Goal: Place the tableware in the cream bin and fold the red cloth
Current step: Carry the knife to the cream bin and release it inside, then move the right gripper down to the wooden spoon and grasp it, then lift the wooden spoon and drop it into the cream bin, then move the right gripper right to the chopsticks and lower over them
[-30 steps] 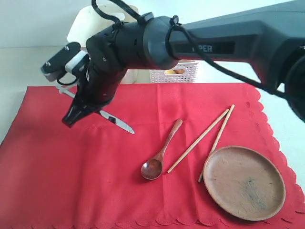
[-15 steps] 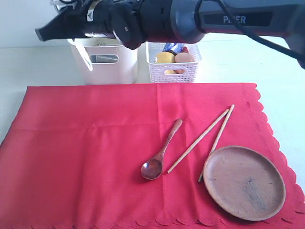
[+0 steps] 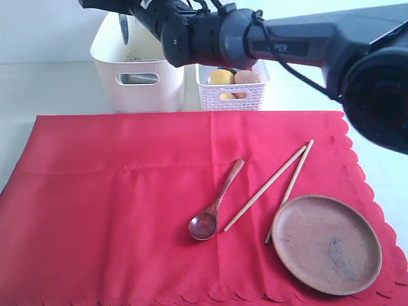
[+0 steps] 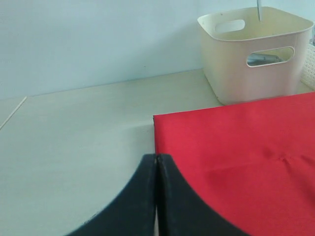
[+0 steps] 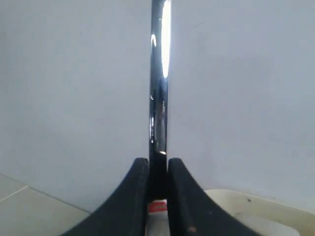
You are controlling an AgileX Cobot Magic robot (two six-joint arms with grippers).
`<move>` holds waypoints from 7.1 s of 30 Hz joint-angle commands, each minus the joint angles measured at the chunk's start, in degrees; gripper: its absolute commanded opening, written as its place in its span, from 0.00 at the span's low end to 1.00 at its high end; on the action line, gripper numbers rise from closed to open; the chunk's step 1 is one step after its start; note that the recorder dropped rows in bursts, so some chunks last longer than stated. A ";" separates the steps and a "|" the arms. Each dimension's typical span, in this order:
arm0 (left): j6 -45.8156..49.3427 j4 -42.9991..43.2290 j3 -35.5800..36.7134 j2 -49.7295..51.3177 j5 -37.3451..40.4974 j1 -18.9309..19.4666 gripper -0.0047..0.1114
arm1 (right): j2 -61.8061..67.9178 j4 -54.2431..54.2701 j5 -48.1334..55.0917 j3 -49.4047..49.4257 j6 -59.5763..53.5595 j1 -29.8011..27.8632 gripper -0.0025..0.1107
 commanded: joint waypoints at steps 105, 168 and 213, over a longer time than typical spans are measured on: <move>-0.33 0.00 0.20 -0.40 -0.39 0.10 0.04 | -24.55 -11.28 52.11 48.46 21.67 0.17 0.50; -0.33 0.00 0.20 -0.40 -0.39 0.10 0.04 | -19.82 -3.49 9.71 28.56 18.96 0.17 0.02; -0.33 0.00 0.20 -0.40 -0.39 0.10 0.04 | -12.83 10.53 29.33 12.46 10.68 -0.42 0.02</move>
